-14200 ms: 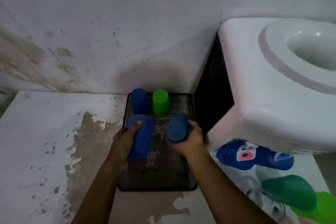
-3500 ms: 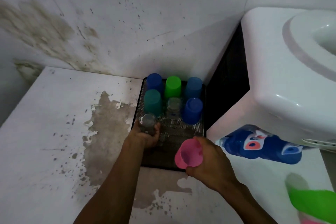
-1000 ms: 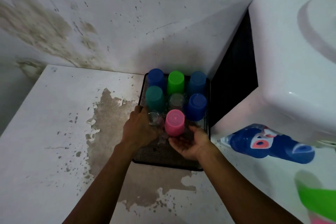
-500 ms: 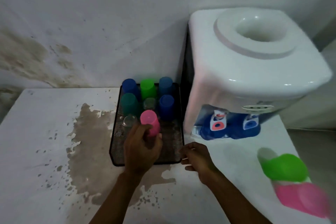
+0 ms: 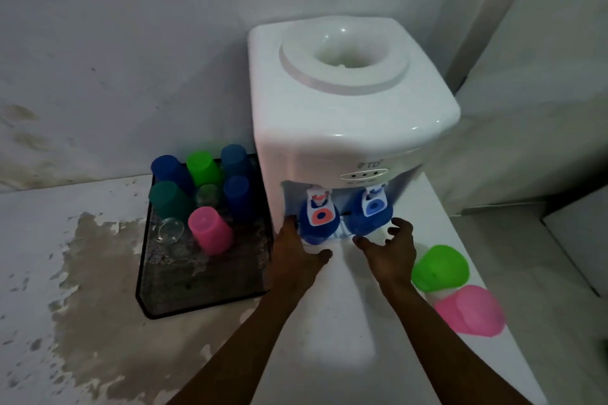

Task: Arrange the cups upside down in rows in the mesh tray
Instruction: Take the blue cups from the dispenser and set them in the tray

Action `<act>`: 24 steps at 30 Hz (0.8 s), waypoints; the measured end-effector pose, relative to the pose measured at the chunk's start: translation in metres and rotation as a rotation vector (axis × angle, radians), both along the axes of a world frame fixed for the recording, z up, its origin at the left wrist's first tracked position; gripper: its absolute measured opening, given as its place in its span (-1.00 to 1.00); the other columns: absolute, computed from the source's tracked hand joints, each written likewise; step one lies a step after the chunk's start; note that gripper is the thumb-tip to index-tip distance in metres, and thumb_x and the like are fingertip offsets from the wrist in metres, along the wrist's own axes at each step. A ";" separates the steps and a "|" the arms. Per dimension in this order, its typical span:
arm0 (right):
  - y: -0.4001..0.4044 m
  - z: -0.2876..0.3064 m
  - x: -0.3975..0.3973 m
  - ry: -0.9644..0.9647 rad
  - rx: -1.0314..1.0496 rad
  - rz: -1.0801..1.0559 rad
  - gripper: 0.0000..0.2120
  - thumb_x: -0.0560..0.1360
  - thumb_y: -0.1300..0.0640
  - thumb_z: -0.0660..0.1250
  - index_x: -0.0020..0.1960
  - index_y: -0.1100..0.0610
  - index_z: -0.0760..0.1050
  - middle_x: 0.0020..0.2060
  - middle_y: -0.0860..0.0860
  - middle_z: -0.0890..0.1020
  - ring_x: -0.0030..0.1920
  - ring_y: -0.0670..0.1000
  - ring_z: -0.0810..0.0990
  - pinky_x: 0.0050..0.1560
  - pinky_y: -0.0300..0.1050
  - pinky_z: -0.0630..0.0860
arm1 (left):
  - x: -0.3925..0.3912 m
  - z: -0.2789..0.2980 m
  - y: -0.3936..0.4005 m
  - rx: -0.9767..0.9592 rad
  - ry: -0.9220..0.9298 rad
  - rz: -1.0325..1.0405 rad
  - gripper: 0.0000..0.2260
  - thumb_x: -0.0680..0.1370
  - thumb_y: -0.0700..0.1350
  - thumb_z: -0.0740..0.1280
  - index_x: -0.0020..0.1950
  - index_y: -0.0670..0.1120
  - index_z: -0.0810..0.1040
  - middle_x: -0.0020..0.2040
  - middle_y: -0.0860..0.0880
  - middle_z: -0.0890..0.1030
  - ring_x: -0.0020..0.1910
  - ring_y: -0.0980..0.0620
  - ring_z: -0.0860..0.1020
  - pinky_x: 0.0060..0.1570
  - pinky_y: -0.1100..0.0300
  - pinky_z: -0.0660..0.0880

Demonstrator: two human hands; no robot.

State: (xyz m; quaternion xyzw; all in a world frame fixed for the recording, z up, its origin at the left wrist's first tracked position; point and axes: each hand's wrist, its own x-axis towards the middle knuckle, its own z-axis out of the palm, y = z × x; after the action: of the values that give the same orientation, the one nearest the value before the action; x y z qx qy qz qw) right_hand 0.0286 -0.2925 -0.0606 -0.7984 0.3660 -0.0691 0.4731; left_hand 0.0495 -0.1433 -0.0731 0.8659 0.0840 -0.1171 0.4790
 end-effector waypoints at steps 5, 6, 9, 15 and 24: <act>-0.012 -0.005 0.016 -0.079 0.051 0.053 -0.23 0.19 0.15 0.64 0.30 0.19 0.35 0.23 0.12 0.56 0.19 0.12 0.54 0.11 -0.17 0.44 | 0.016 -0.003 -0.016 -0.003 -0.068 0.003 -0.23 0.24 -0.03 0.61 0.35 -0.09 0.33 0.34 -0.07 0.50 0.31 -0.06 0.48 0.30 0.15 0.37; -0.012 -0.006 0.018 -0.091 0.060 0.063 -0.22 0.19 0.16 0.64 0.31 0.19 0.35 0.24 0.12 0.56 0.20 0.12 0.54 0.10 -0.20 0.42 | 0.018 -0.001 -0.017 -0.008 -0.071 0.020 -0.26 0.24 -0.04 0.62 0.32 -0.10 0.36 0.31 -0.08 0.52 0.29 -0.07 0.50 0.26 0.16 0.38; -0.012 -0.011 0.024 -0.120 0.077 0.076 -0.23 0.21 0.13 0.63 0.33 0.15 0.35 0.27 0.10 0.55 0.24 0.12 0.54 0.13 -0.18 0.42 | 0.021 -0.001 -0.019 -0.026 -0.089 0.063 -0.30 0.25 -0.06 0.61 0.30 -0.13 0.40 0.30 -0.10 0.54 0.28 -0.10 0.52 0.18 0.24 0.37; -0.016 -0.014 0.023 -0.133 0.095 0.041 -0.30 0.20 0.15 0.61 0.25 0.14 0.38 0.14 0.05 0.59 0.08 0.08 0.57 0.08 -0.13 0.50 | 0.013 0.009 -0.015 0.013 -0.005 0.064 -0.35 0.29 -0.04 0.56 0.28 -0.10 0.36 0.07 -0.08 0.56 0.10 -0.12 0.57 0.09 0.05 0.51; -0.007 -0.029 -0.016 -0.118 0.185 -0.018 -0.35 0.33 0.21 0.53 0.33 0.21 0.32 0.12 0.07 0.53 0.00 0.01 0.51 0.02 -0.12 0.46 | 0.003 0.000 0.007 -0.080 0.242 -0.096 -0.27 0.21 0.21 0.56 0.24 -0.11 0.43 0.10 0.05 0.54 0.07 0.04 0.53 0.11 0.20 0.45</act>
State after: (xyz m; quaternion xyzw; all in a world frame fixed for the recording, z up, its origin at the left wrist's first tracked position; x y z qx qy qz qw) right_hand 0.0123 -0.2990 -0.0898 -0.7428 0.3493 -0.0862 0.5646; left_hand 0.0524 -0.1365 -0.0729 0.8286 0.0950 -0.2467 0.4934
